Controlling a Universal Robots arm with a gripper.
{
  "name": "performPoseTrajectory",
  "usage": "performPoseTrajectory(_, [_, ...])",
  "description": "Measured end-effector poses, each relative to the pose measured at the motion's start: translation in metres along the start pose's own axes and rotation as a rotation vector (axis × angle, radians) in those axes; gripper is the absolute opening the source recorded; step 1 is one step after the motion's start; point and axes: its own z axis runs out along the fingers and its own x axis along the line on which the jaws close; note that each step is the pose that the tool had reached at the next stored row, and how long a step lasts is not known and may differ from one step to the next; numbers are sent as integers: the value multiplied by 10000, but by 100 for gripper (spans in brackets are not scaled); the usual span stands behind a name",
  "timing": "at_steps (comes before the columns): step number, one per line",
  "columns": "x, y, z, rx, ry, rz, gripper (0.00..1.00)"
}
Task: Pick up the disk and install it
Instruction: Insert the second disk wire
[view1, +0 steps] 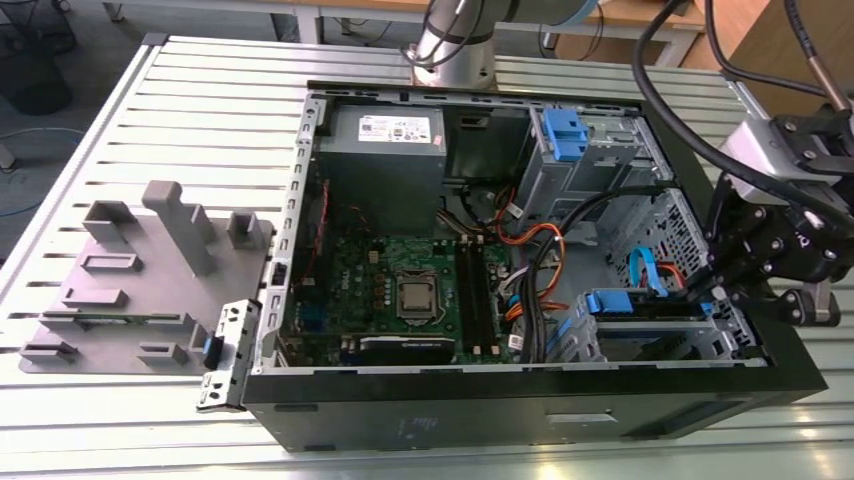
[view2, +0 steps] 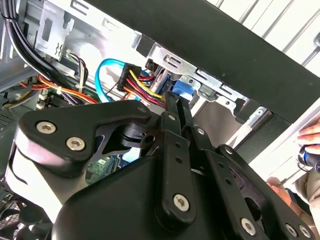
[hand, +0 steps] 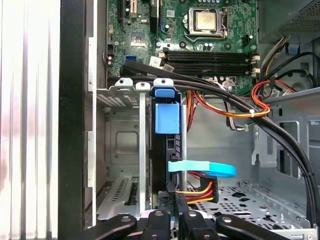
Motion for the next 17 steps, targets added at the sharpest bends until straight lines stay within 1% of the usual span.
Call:
performPoseTrajectory(3, [2,2,14,0,9,0,16])
performPoseTrajectory(9, [2,2,16,0,7,0,16])
performPoseTrajectory(10, [2,2,18,0,2,0,18])
performPoseTrajectory(11, [3,2,18,0,4,0,23])
performPoseTrajectory(13, [2,2,17,0,5,1,23])
performPoseTrajectory(14, [2,2,17,0,6,0,30])
performPoseTrajectory(17, [3,9,21,1,6,2,30])
